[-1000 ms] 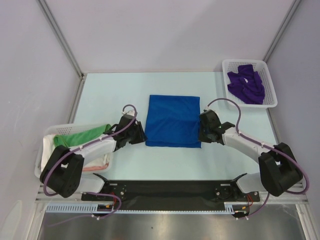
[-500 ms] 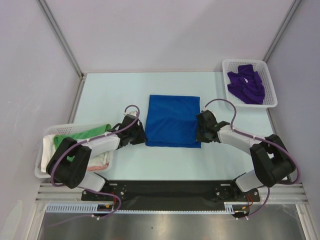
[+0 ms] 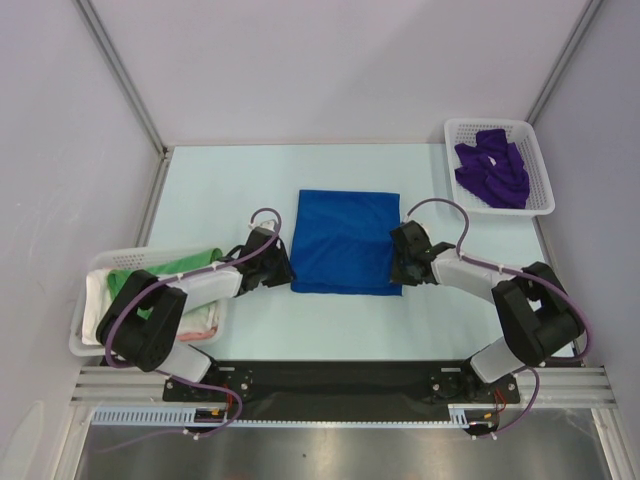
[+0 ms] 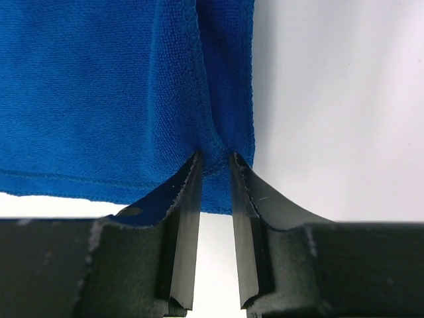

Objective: Fold and stack the towels
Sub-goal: Fold the towel

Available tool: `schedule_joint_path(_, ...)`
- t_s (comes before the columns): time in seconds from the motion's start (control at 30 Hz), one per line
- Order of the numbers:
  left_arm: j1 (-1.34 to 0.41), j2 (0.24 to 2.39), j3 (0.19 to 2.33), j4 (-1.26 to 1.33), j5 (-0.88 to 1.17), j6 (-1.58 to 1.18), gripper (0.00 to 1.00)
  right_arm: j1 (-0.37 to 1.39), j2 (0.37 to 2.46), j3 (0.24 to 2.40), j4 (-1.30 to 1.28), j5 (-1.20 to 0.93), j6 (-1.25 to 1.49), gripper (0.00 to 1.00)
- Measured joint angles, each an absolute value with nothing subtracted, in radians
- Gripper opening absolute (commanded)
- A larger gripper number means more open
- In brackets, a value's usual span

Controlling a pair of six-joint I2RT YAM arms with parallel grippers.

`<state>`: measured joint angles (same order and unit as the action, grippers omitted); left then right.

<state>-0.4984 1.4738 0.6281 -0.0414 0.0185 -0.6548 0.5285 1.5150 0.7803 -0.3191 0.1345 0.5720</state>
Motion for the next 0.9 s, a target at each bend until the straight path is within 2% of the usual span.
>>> schedule_joint_path(0.13,-0.498,1.478,0.629,-0.037,0.019,-0.655,0.27,0.529,1.527,0.782,-0.314,0.135,0.571,0.2)
schedule_joint_path(0.27,-0.498,1.48,0.629,-0.038,0.019,-0.654,0.19,0.529,1.528,0.783,-0.314,0.136,0.569,0.11)
schedule_joint_path(0.47,-0.498,1.483,0.633,-0.039,0.019,-0.655,0.01,0.533,1.528,0.799,-0.33,0.144,0.566,0.04)
schedule_joint_path(0.67,-0.498,1.484,0.655,-0.054,0.019,-0.653,0.0,0.535,1.516,0.815,-0.35,0.151,0.564,0.06)
schedule_joint_path(0.83,-0.498,1.483,0.661,-0.061,0.019,-0.651,0.01,0.535,1.497,0.816,-0.366,0.151,0.559,0.18)
schedule_joint_path(0.9,-0.498,1.483,0.661,-0.066,0.02,-0.649,0.0,0.536,1.497,0.816,-0.371,0.152,0.556,0.18)
